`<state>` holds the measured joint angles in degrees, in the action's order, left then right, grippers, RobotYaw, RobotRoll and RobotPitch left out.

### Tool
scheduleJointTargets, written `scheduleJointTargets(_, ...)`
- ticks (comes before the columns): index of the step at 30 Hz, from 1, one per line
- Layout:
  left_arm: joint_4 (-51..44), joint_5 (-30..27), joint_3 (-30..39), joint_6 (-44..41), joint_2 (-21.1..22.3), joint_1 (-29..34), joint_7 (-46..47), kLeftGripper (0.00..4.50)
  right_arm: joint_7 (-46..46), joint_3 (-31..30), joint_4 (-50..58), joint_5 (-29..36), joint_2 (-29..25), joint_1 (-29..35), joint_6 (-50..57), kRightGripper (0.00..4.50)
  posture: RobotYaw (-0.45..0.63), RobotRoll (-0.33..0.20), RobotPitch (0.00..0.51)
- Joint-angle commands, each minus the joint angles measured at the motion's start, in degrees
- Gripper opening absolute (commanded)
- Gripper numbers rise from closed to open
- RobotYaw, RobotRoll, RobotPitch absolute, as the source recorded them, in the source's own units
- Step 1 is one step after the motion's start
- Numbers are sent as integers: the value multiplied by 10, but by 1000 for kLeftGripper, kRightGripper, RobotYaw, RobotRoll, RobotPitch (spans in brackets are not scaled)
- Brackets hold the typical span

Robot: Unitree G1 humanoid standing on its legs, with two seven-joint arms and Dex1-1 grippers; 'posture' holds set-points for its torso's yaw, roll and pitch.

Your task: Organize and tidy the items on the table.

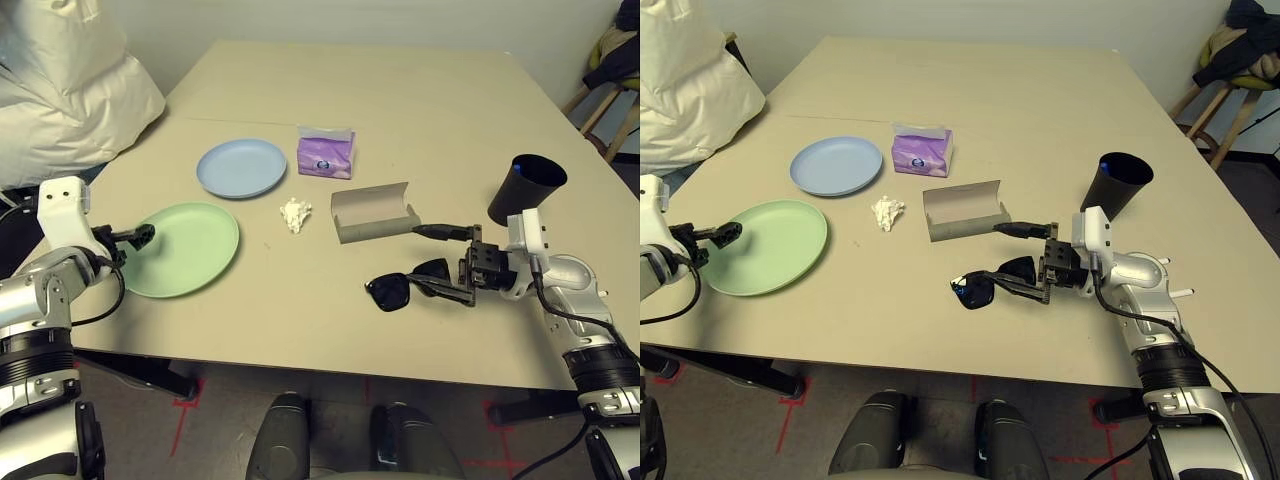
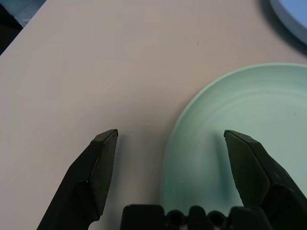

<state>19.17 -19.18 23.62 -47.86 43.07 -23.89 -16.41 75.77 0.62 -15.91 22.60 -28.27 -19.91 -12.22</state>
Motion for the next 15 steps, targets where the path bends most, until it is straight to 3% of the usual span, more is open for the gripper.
scheduleJointTargets(1,12,8,6,-10,5,14,2,4500,-7,-3,11,0,-4,3,8,4468,250,0,45)
scheduleJointTargets(2,12,9,8,-10,4,17,3,4500,-10,-3,14,0,-3,4,9,4468,250,0,45)
scheduleJointTargets(4,10,8,11,-13,2,22,5,3868,-14,-3,19,0,-2,6,11,4500,249,0,45)
scheduleJointTargets(13,-6,0,13,-32,-2,36,-4,372,-24,-5,27,-5,-3,6,7,4500,248,0,45)
scheduleJointTargets(14,-7,0,12,-34,-2,37,-6,43,-24,-4,27,-5,-4,5,7,4500,248,0,45)
scheduleJointTargets(15,-9,-1,12,-36,-3,38,-7,13,-24,-4,26,-5,-4,4,7,4500,248,0,45)
